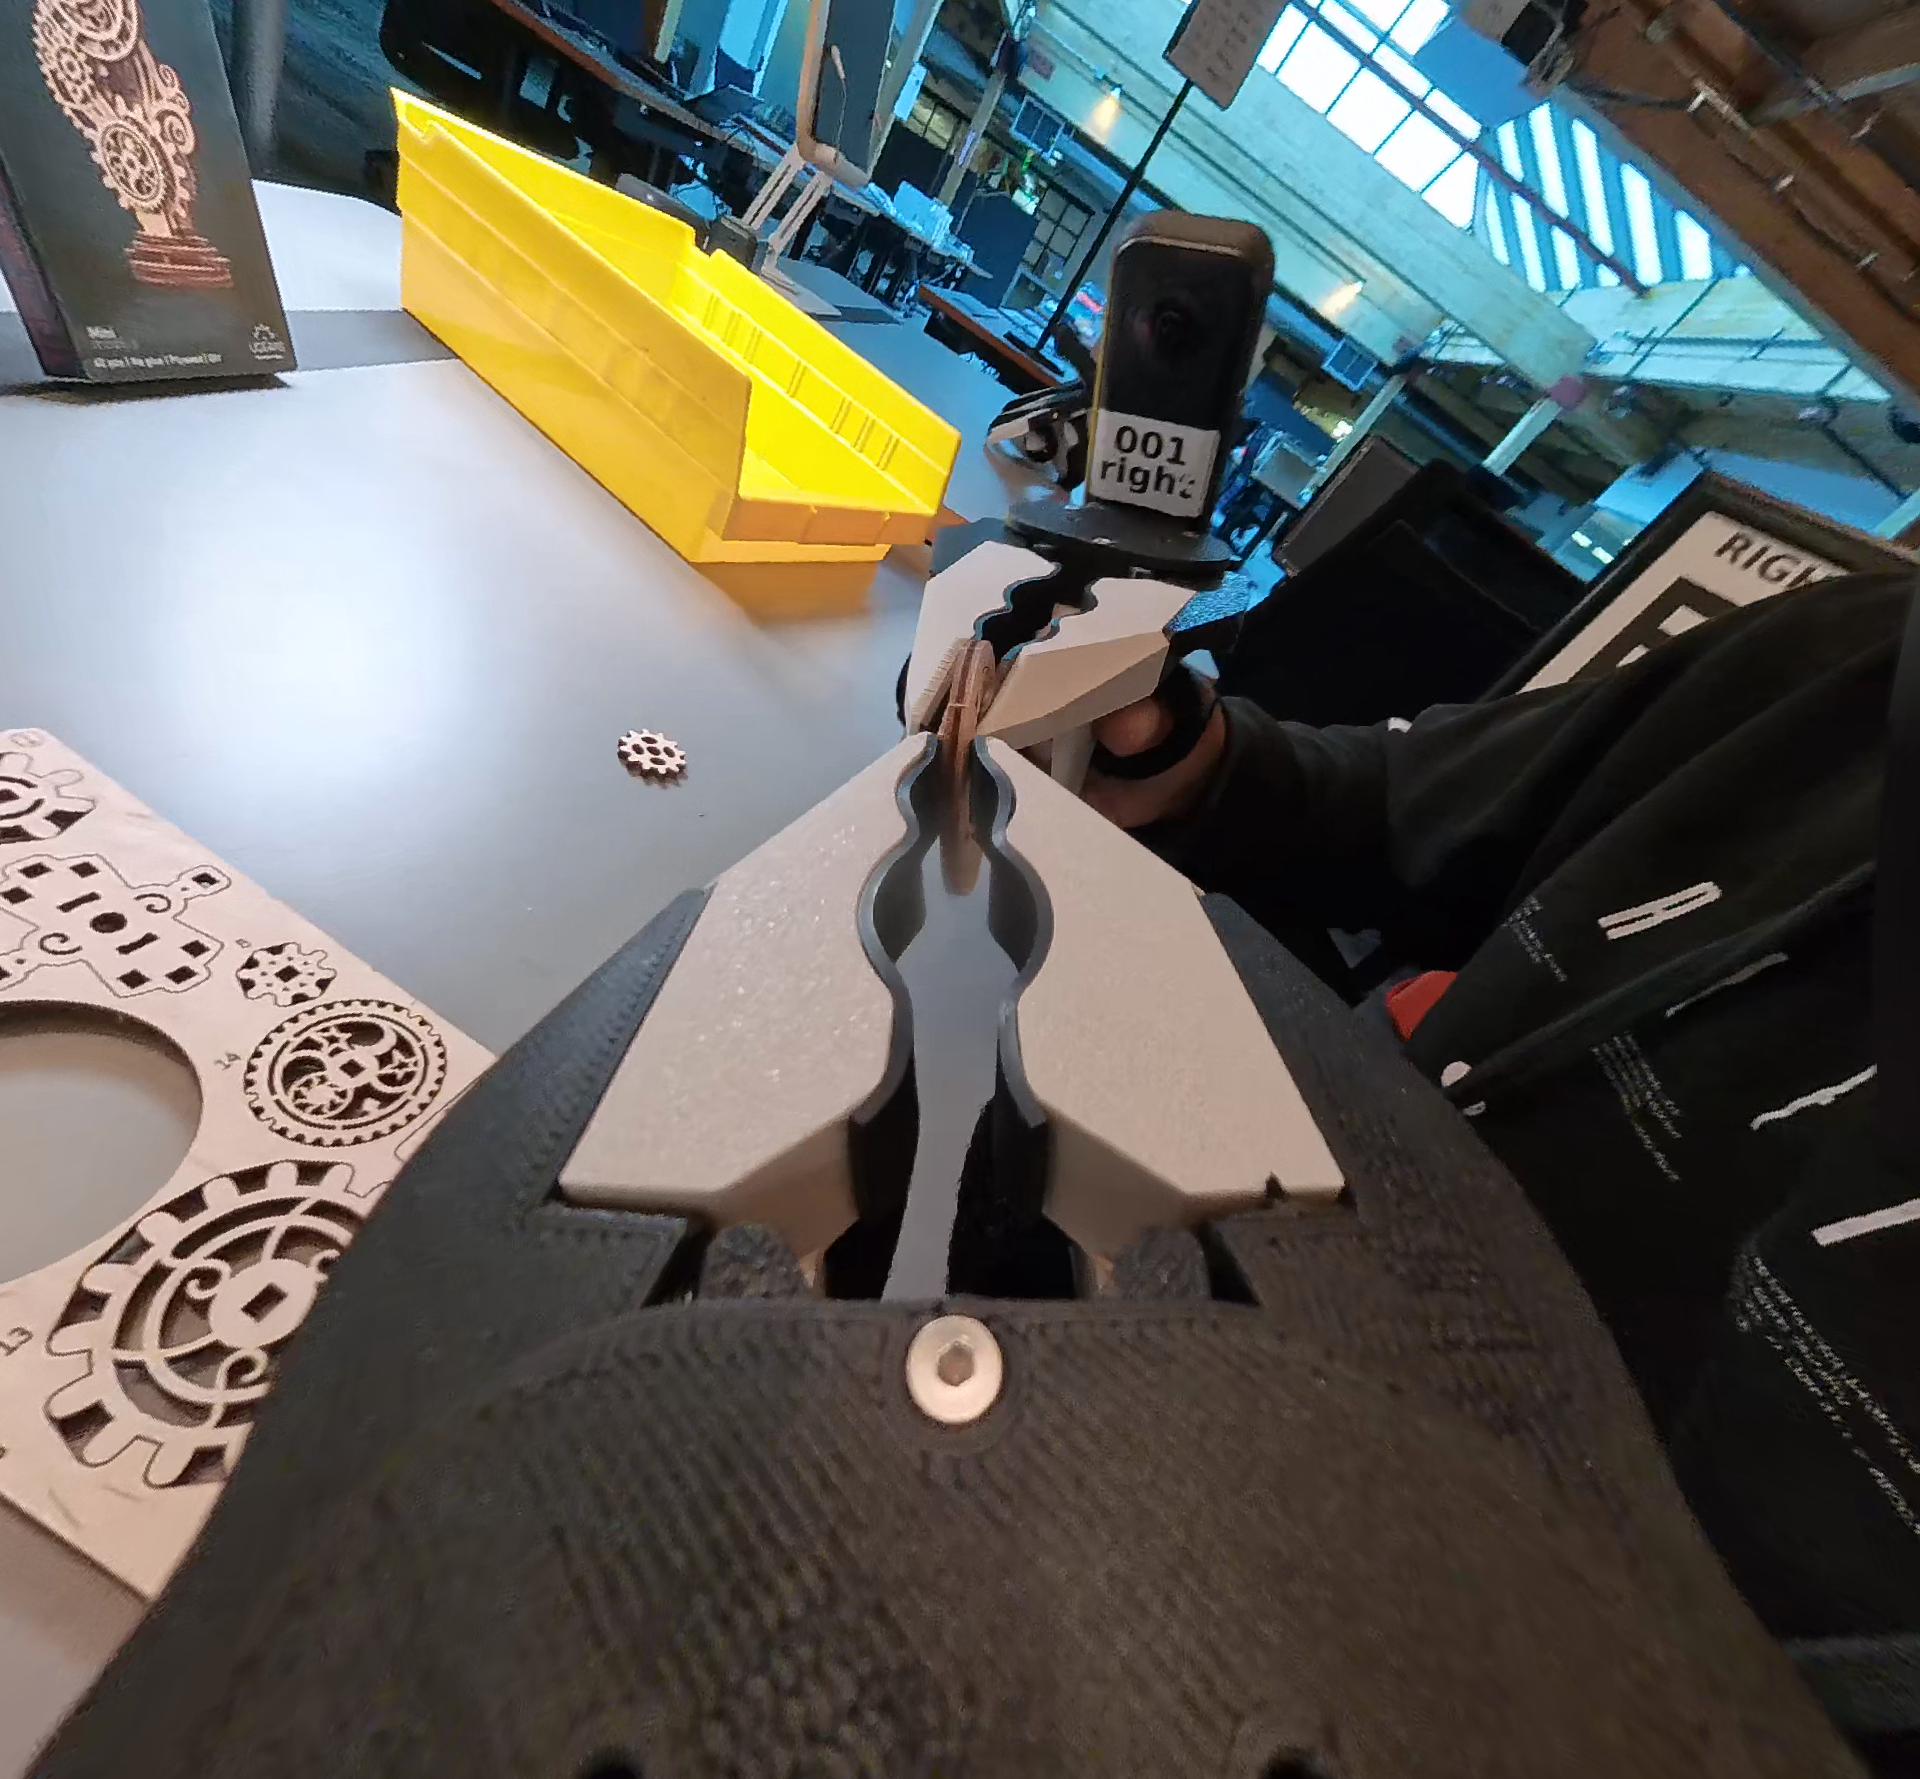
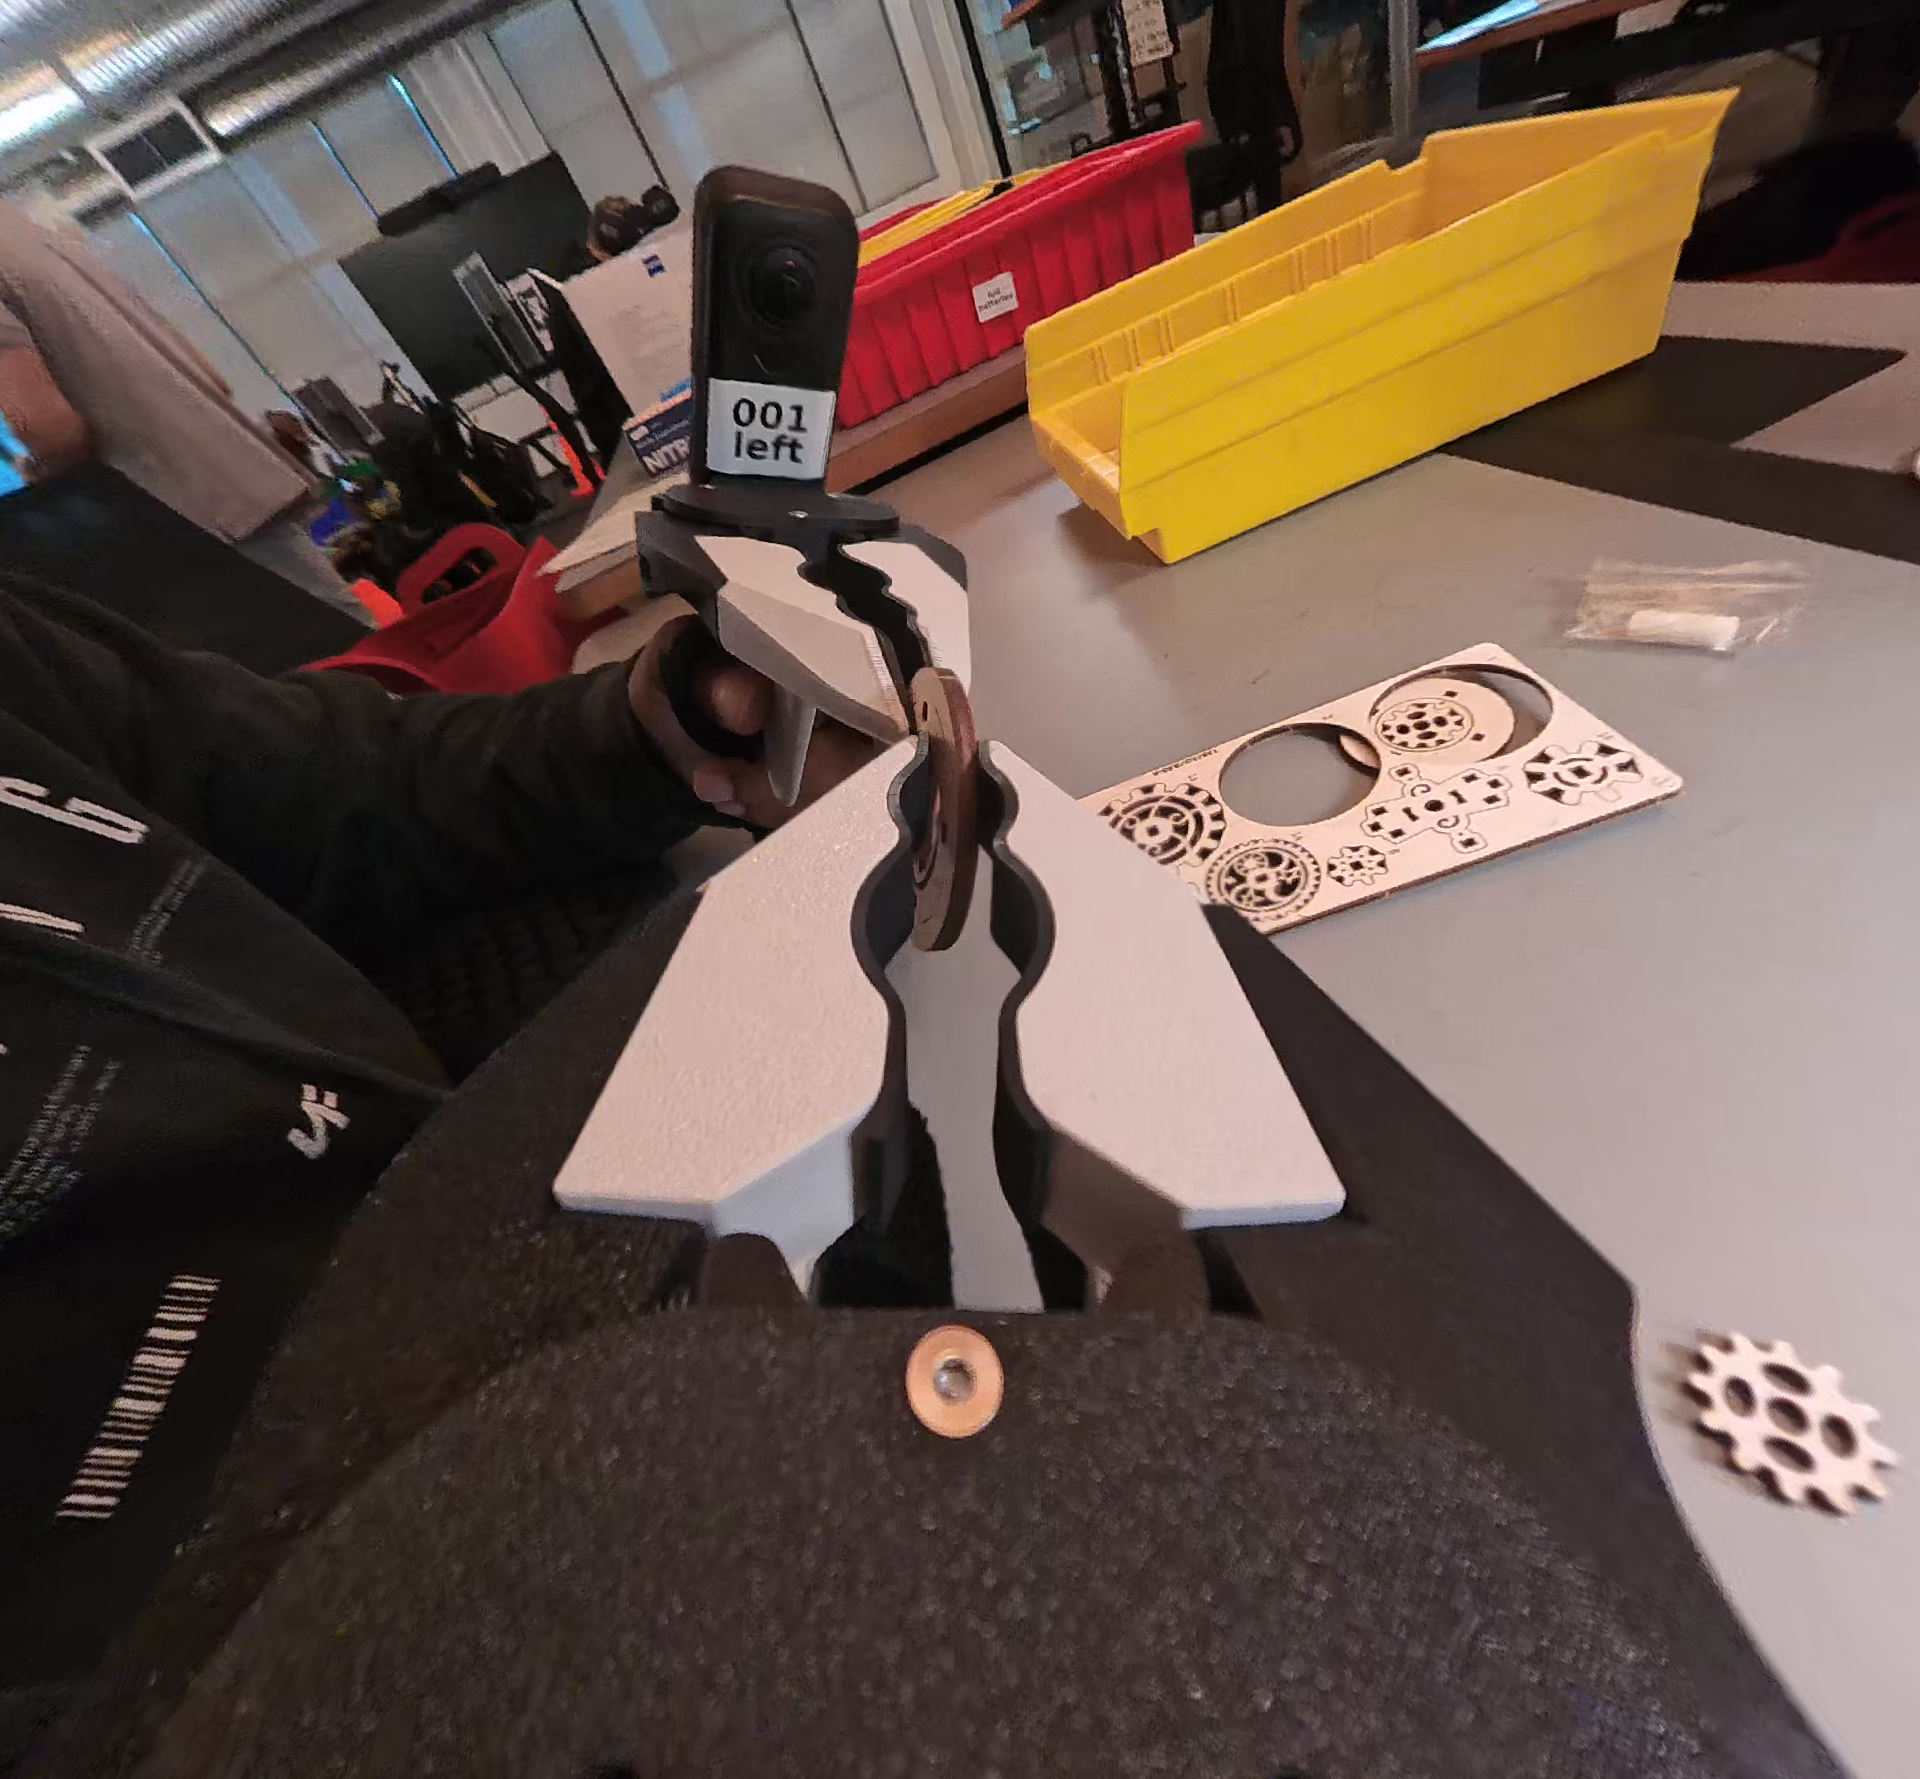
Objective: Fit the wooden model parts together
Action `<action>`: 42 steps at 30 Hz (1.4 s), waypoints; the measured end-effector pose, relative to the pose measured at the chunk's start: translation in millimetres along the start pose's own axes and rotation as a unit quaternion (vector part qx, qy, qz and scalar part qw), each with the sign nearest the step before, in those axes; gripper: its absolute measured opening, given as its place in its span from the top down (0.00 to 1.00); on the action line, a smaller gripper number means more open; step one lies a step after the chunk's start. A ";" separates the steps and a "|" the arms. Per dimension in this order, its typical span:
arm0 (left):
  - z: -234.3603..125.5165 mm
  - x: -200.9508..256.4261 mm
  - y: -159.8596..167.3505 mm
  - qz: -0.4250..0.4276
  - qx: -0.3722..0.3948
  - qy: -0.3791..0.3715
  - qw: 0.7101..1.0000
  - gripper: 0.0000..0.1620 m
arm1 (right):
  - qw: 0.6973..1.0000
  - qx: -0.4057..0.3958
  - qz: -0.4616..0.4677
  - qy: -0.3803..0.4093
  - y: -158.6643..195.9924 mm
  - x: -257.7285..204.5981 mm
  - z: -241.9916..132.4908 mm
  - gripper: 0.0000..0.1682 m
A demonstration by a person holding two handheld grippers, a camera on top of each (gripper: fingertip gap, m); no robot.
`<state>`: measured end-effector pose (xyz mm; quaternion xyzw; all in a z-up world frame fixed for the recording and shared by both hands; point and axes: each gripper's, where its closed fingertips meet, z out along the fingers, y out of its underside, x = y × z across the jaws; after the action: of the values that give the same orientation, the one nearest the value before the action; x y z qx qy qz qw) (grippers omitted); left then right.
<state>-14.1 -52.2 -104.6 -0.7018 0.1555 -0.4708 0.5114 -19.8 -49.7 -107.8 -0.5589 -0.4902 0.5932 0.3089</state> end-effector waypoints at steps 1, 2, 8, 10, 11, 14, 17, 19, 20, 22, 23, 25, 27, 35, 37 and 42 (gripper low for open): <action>-0.3 0.0 -0.9 -0.008 0.005 0.005 1.000 0.98 | 1.000 -0.004 0.003 -0.008 0.5 -0.8 0.3 0.95; -0.7 -0.5 -2.0 -0.016 0.009 0.008 1.000 0.99 | 1.000 -0.012 0.003 -0.012 1.8 -1.3 0.8 0.92; -9.4 -13.5 -10.2 -0.071 0.045 0.007 0.996 0.99 | 0.999 -0.014 0.029 -0.017 5.5 7.0 -2.1 0.87; -11.6 -16.1 -12.8 -0.084 0.056 0.009 0.995 0.99 | 0.999 -0.014 0.041 -0.013 7.9 10.3 -1.6 0.89; -11.6 -16.4 -12.9 -0.090 0.059 0.011 0.994 0.99 | 0.999 -0.007 0.045 -0.011 6.9 11.9 -1.6 0.93; -10.1 -15.8 -12.1 -0.089 0.061 0.012 0.994 0.99 | 0.998 0.004 0.060 -0.022 3.7 12.1 -2.8 0.97; -8.8 -15.2 -8.3 -0.075 0.047 0.010 0.996 0.98 | 0.997 -0.003 0.067 -0.042 3.0 9.1 -5.8 0.99; -8.2 -15.2 -3.0 -0.060 0.022 0.008 0.998 0.94 | 0.997 -0.026 0.049 -0.048 5.6 5.9 -6.6 1.00; -7.9 -15.0 -1.4 -0.048 0.012 0.006 0.999 0.92 | 0.997 -0.041 0.038 -0.046 7.7 5.1 -6.5 1.00; -5.5 -13.1 2.0 -0.016 -0.009 -0.001 1.000 0.92 | 0.997 -0.061 0.018 -0.041 10.6 3.9 -5.3 1.00; -3.3 -11.8 5.5 0.005 -0.024 -0.007 1.000 0.92 | 0.997 -0.065 0.011 -0.039 10.8 3.0 -4.8 1.00; -0.5 -14.3 10.1 0.055 -0.044 -0.040 0.997 0.96 | 0.997 -0.066 -0.010 -0.026 10.1 3.9 -5.1 0.99; -0.2 -15.2 9.6 0.088 -0.048 -0.060 0.993 0.97 | 0.997 -0.062 -0.039 0.000 8.6 7.8 -5.3 0.98; -3.1 -12.4 0.7 -0.021 0.001 -0.008 1.000 0.97 | 0.999 -0.035 -0.015 -0.019 5.5 7.4 -6.5 0.91; -3.1 -15.4 0.0 -0.047 0.009 -0.008 0.999 0.97 | 0.999 -0.030 -0.010 -0.015 6.4 9.1 -4.9 0.91; 0.8 -20.3 6.9 -0.067 -0.001 -0.019 0.998 0.97 | 0.999 -0.029 0.016 -0.017 10.4 12.4 -0.9 0.97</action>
<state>-21.9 -40.5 -120.7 -0.7199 0.0993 -0.4904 0.4809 -19.3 -41.6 -121.8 -0.5655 -0.5035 0.5926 0.2748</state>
